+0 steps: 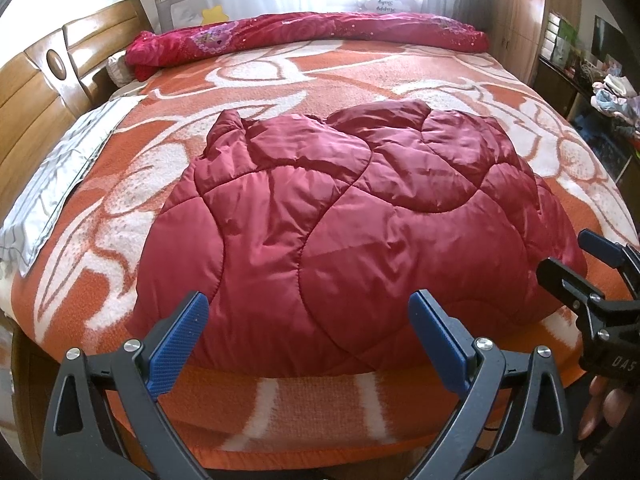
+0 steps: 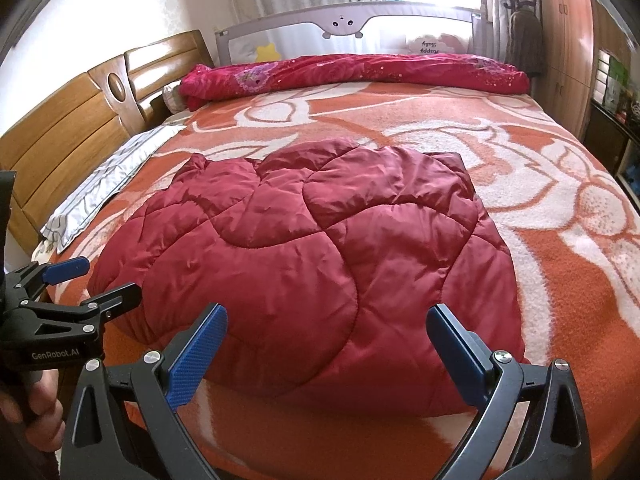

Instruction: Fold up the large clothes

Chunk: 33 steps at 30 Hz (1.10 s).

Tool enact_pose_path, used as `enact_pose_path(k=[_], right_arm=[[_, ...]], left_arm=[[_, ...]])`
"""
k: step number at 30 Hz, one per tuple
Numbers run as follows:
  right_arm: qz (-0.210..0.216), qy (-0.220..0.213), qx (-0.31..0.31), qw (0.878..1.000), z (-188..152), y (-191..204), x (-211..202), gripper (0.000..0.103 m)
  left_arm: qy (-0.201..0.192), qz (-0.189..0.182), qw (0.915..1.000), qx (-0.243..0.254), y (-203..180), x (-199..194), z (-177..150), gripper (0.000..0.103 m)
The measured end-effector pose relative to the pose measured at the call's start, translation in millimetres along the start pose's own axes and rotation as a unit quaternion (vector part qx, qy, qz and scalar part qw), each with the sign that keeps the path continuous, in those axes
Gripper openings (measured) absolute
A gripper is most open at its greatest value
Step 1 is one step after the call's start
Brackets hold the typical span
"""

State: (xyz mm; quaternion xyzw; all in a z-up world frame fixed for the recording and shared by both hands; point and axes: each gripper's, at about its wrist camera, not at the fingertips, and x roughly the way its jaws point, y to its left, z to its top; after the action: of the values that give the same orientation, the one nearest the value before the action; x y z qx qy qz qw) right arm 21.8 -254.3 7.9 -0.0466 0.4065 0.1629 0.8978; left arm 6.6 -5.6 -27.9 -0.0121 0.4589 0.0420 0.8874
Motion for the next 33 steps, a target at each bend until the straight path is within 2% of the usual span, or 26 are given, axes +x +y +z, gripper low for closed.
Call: enact_pose_path(k=[33], right_arm=[[0.002, 0.011, -0.002, 1.000, -2.6, 0.3, 4.7, 0.101]], left_arm=[[-0.004, 0.001, 1.0000, -0.003, -1.8, -2.3, 1.5, 0.101]])
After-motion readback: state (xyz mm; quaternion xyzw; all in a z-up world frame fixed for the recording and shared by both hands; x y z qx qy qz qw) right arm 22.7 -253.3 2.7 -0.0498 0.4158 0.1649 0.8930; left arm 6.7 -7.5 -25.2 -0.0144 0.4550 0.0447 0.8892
